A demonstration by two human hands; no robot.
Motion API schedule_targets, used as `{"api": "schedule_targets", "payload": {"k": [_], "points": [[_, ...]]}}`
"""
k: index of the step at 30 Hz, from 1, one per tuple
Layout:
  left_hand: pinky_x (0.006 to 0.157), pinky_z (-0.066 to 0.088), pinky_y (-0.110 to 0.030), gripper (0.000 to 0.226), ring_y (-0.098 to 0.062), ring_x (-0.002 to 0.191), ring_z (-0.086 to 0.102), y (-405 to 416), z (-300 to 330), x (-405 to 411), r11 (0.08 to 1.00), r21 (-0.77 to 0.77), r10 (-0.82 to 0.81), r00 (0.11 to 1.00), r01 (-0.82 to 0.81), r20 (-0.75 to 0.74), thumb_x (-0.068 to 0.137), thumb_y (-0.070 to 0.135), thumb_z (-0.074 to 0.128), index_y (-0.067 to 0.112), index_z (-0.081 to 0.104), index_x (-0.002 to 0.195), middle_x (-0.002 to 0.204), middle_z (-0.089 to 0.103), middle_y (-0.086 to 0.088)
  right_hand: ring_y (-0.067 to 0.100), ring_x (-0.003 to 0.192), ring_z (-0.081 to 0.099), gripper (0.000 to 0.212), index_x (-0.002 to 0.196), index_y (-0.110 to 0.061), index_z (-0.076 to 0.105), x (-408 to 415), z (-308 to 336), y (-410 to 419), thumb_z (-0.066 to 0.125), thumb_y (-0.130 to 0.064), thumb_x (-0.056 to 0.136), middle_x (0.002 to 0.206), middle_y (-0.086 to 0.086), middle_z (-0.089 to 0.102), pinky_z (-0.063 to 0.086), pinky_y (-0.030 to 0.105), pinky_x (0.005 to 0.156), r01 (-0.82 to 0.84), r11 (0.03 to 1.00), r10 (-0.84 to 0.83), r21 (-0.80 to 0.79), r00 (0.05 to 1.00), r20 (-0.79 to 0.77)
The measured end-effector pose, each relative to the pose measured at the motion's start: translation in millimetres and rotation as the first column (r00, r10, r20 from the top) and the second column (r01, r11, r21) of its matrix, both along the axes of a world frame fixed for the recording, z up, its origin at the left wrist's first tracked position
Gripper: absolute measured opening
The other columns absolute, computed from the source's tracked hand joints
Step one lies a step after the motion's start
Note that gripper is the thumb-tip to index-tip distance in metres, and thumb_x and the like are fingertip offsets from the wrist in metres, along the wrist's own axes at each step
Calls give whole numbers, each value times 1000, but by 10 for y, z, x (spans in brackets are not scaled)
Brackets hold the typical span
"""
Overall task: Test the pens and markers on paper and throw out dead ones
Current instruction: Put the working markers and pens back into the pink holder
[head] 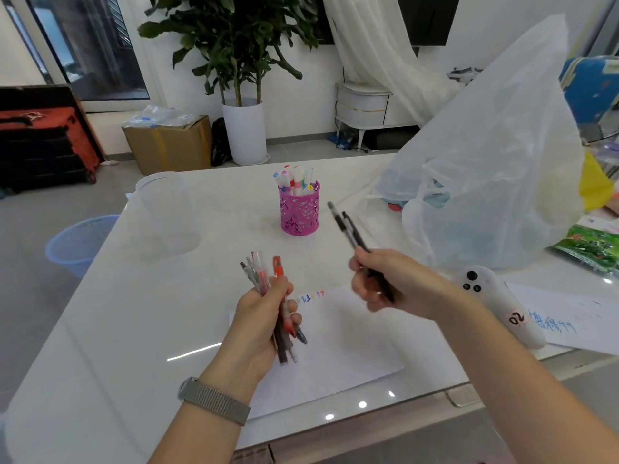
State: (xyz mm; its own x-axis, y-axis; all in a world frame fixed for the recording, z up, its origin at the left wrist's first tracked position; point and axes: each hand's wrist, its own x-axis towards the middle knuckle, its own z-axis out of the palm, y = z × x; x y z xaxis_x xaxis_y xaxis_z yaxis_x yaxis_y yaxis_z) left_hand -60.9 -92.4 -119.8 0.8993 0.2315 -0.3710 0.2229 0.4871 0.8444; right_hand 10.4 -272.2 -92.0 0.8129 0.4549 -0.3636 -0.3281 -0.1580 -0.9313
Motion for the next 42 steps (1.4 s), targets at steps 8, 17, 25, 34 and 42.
{"api": "schedule_targets", "payload": {"k": [8, 17, 25, 34, 42], "points": [[71, 55, -49, 32, -40, 83, 63, 109, 40, -47, 968, -234, -81, 996, 86, 32, 98, 28, 43, 0, 59, 101, 89, 66, -24, 16, 44, 30, 48, 64, -17, 34, -301, -115, 594, 34, -48, 100, 45, 1, 36, 32, 24, 49, -332, 932, 352, -144, 924, 151], [63, 57, -38, 29, -25, 77, 72, 108, 88, -112, 999, -2, -32, 990, 32, 134, 88, 25, 60, 0, 65, 100, 89, 74, -12, 15, 45, 35, 67, 60, -13, 37, -393, -165, 724, 23, -71, 89, 46, -1, 35, 35, 22, 49, -325, 938, 335, -123, 939, 81], [60, 57, -39, 21, -28, 66, 68, 164, 99, -55, 977, 160, 112, 978, -141, 176, 88, 25, 64, 5, 60, 92, 74, 67, -12, 18, 78, 60, 81, 97, 0, 58, -413, -174, 779, 27, -74, 84, 90, 5, 65, 50, 30, 79, -127, 920, 269, -370, 893, 362], [40, 46, -24, 4, -15, 46, 53, 138, 59, -36, 804, 574, 26, 973, -158, 230, 85, 15, 60, 12, 59, 84, 57, 55, -3, 10, 94, 65, 48, 122, -21, 57, -431, -49, 900, 70, -41, 80, 108, -7, 67, 54, 30, 75, -99, 989, 53, 114, 936, 349], [52, 41, -7, 13, 4, 62, 52, 85, -47, -60, 435, 886, -111, 967, -161, 230, 86, 17, 56, 27, 54, 78, 63, 53, 18, 6, 66, 52, 19, 77, -18, 52, -480, -78, 1168, 70, -24, 81, 67, -8, 53, 43, 21, 65, 173, 983, -181, 60, 872, 454]]}}
